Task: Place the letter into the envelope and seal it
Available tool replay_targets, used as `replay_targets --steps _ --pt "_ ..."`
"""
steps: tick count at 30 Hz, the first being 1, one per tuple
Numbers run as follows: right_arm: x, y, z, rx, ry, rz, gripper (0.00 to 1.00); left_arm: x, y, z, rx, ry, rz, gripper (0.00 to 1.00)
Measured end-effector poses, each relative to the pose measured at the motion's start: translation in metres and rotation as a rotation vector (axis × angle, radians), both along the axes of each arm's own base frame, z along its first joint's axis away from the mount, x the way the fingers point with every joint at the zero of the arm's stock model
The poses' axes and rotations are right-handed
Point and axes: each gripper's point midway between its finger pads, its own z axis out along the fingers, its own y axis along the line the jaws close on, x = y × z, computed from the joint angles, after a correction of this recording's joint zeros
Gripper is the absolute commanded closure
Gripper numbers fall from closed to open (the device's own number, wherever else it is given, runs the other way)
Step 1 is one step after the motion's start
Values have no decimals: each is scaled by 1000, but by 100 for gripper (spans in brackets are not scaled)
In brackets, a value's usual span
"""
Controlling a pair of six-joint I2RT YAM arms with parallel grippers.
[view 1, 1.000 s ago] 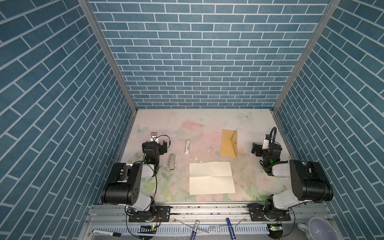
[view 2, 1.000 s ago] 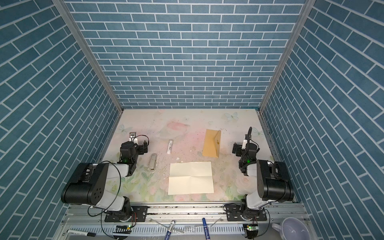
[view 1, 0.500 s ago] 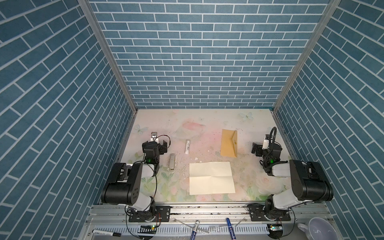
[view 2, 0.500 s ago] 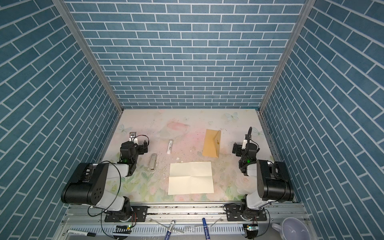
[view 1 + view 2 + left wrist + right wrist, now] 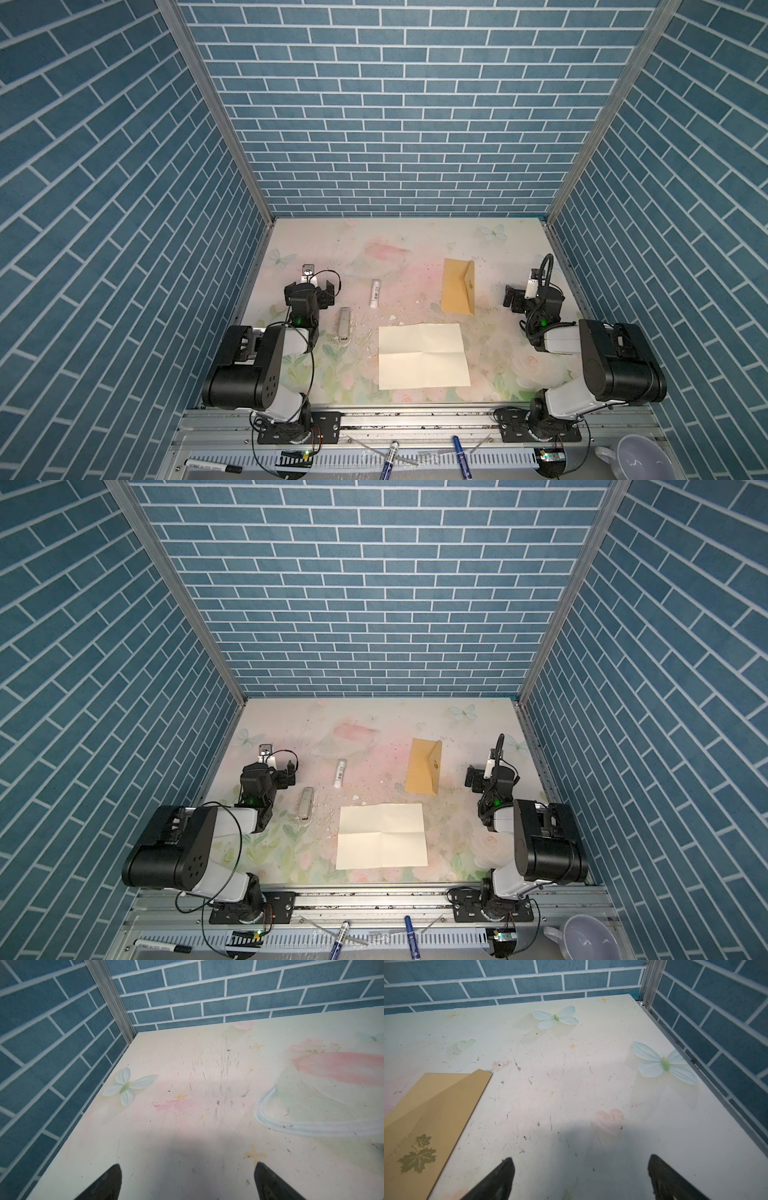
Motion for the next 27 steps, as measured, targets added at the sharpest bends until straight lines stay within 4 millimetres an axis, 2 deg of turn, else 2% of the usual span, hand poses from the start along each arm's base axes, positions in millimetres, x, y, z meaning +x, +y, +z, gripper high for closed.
replay_targets --steps 17,22,25,27 --pt "0 0 0 0 0 0 1 0 0 0 0 0 0 0" --pt "-2 -2 3 -4 3 -9 6 -1 5 0 6 6 26 0" --pt "-7 -5 23 -11 -19 -27 5 -4 8 13 13 15 51 0" --pt "-9 -5 51 -8 -68 -32 5 -6 10 41 12 -24 77 0"
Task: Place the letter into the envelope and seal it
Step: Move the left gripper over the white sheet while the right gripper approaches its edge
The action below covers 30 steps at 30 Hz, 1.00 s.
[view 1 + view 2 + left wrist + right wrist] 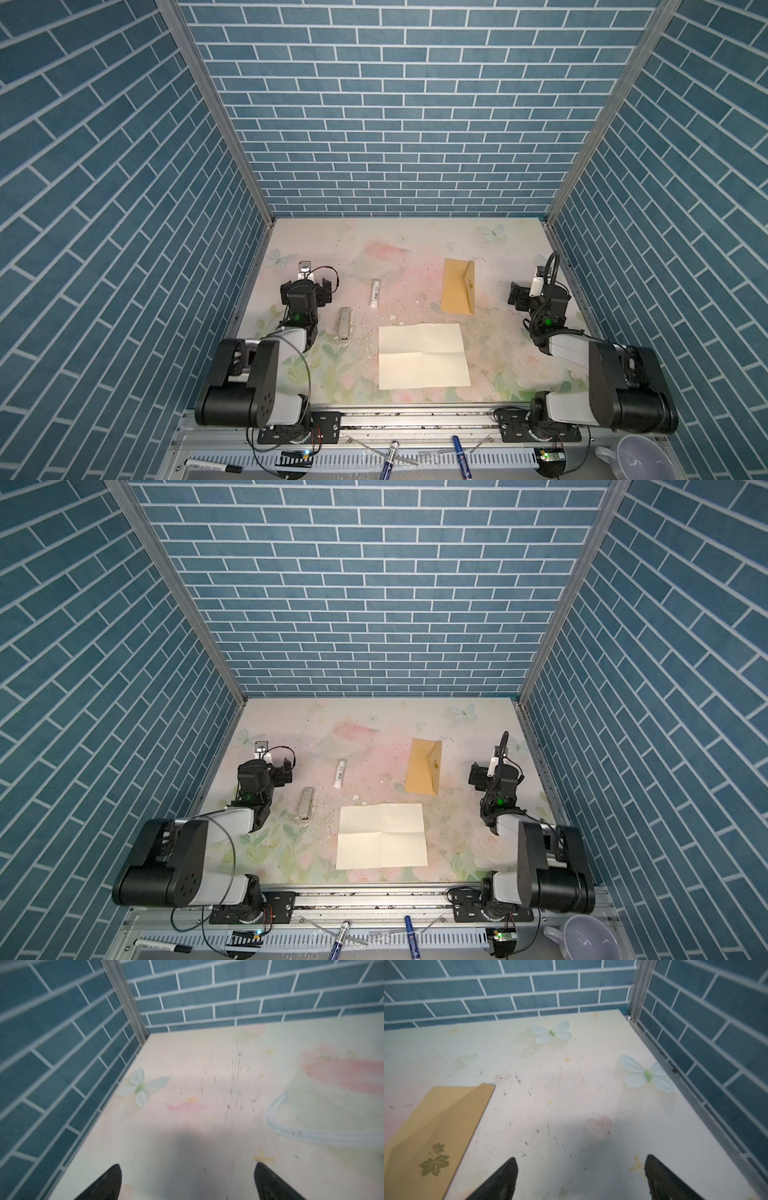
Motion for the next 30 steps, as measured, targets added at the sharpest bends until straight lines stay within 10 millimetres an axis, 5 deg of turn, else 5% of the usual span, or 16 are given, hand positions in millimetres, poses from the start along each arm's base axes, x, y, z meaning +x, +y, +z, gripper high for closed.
replay_targets --steps 4,7,10,13,21,27,30 --pt "0 10 75 59 -122 38 6 -10 -19 78 -32 -133 -9 0" --pt "-7 28 131 128 -200 129 6 -28 -62 130 -87 -219 -114 0" --pt "-18 52 155 203 -184 242 5 -49 -115 153 -173 -230 -281 5" --pt "-34 80 149 281 -86 355 5 -68 -161 144 -248 -158 -426 12" --pt "-104 140 96 436 270 537 6 -127 -263 68 -270 213 -727 36" --pt "-142 157 70 535 418 557 7 -156 -287 30 -293 384 -794 60" --pt "-159 159 47 574 501 535 7 -165 -287 7 -309 453 -786 63"
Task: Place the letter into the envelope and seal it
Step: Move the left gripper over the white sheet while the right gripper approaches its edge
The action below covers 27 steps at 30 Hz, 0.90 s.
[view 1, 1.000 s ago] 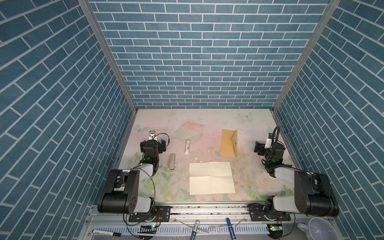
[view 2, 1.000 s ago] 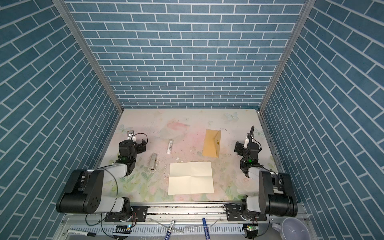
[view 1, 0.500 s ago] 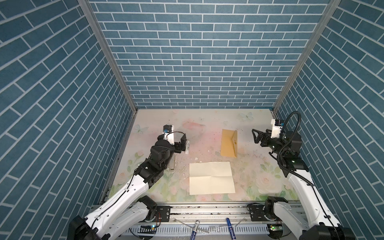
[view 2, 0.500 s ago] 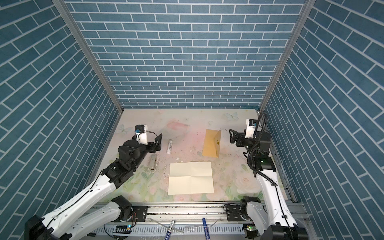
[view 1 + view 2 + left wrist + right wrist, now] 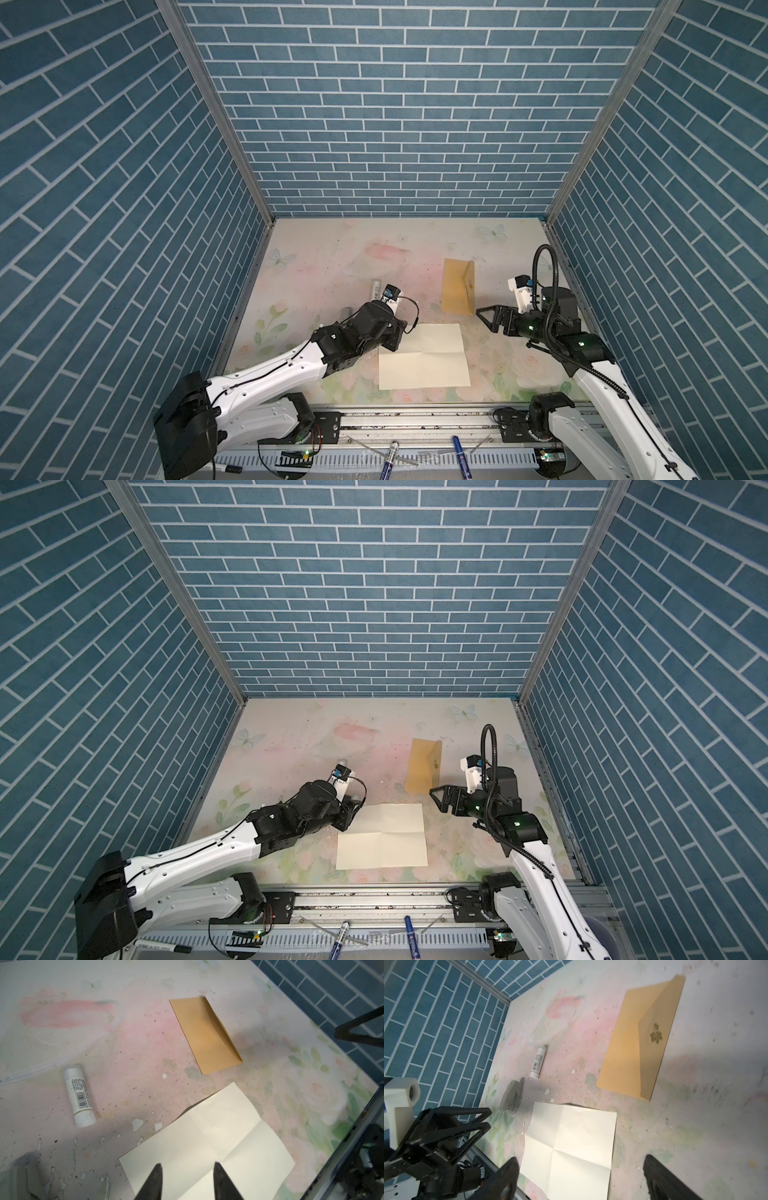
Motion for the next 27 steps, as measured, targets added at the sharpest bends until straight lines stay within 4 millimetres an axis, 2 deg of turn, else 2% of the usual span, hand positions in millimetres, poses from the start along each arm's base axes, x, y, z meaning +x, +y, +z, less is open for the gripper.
replay_targets --steps 8,14,27 --pt "-25 2 -38 32 145 -26 8 -16 -1 -51 50 135 12 66" --pt "-32 7 -50 45 209 -29 9 -22 5 -80 91 200 44 66" --pt "-35 21 -79 20 324 -10 10 -26 19 -116 166 262 102 67"
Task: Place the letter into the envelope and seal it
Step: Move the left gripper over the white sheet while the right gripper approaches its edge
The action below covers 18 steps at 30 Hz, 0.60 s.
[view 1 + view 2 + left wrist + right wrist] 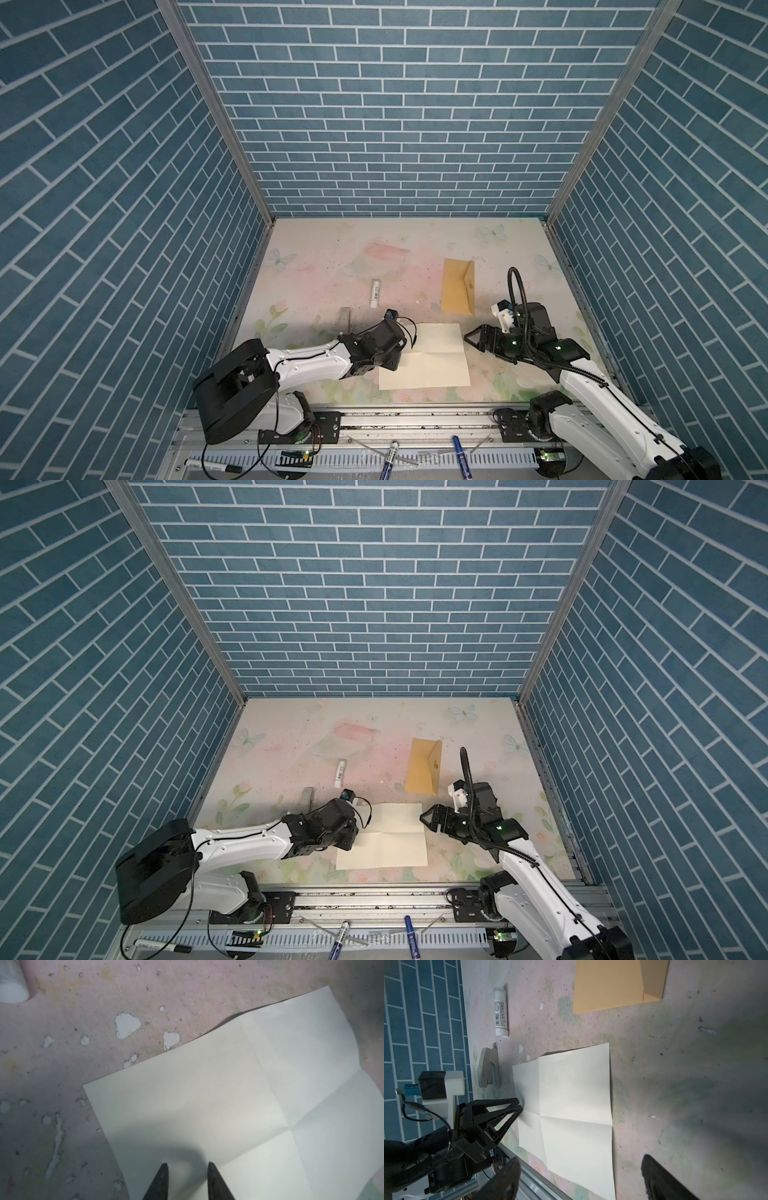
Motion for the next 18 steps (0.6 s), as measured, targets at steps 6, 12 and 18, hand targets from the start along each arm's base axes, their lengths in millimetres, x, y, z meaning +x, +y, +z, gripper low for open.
replay_targets --steps 6,12,18 --pt "-3 3 -19 -16 63 -7 10 2 2 -3 0 -5 24 68" --pt "0 9 -27 -17 87 -7 11 4 2 -3 -5 -16 37 69" --pt "2 14 -36 -10 116 -10 13 7 0 -3 -13 -27 43 70"
